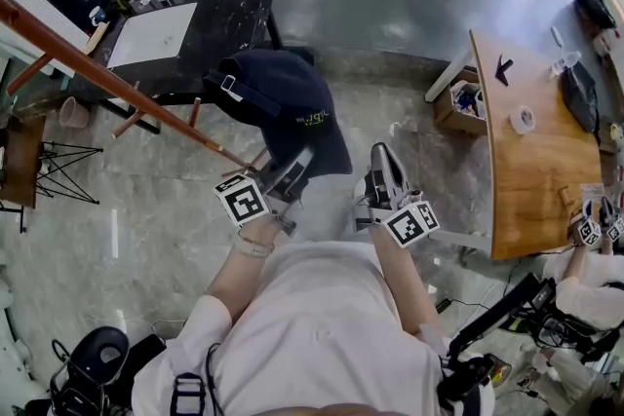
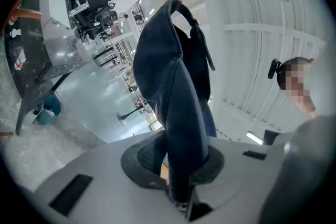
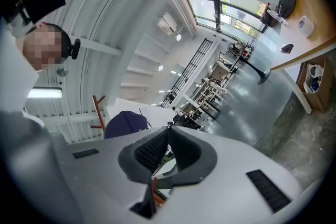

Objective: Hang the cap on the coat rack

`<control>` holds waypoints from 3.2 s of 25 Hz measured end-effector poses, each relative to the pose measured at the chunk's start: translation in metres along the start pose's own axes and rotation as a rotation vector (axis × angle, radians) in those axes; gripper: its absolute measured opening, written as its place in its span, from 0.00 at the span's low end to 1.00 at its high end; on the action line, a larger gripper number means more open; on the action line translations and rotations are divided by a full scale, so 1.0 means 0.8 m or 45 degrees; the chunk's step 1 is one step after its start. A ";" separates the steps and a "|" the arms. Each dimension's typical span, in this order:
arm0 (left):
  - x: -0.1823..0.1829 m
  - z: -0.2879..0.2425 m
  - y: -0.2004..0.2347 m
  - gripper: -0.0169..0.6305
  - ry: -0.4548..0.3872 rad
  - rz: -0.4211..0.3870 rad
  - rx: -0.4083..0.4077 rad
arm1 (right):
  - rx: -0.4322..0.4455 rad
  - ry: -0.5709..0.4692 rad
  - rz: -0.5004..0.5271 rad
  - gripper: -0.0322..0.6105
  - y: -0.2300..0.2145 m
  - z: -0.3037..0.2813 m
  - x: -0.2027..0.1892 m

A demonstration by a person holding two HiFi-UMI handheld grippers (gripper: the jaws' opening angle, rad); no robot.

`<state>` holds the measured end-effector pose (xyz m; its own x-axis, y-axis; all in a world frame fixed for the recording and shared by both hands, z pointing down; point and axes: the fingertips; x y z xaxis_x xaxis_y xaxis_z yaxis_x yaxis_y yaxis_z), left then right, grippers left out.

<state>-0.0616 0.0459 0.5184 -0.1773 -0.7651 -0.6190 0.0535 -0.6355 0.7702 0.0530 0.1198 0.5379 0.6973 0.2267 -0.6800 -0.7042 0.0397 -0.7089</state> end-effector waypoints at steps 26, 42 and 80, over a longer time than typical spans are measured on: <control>0.079 -0.258 0.115 0.09 -0.135 -0.025 0.151 | 0.140 0.127 -0.050 0.11 -0.186 -0.217 0.140; 0.149 -0.342 0.129 0.09 -0.275 -0.038 0.165 | 0.301 0.248 0.022 0.11 -0.178 -0.323 0.190; 0.547 -0.105 -0.130 0.09 -0.639 -0.520 0.161 | 1.273 0.179 -0.060 0.11 0.369 -0.508 0.185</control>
<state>-0.0623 -0.2314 0.1549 -0.5971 -0.3042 -0.7422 -0.2258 -0.8241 0.5194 0.0032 -0.2305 0.1519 0.6916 0.0898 -0.7167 -0.4194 0.8577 -0.2973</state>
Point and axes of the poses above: the fingertips, and each gripper's own axes: z backward along the fingers, y to its left, x out of its top, and after that the axes turned 3 degrees about -x, right-handed
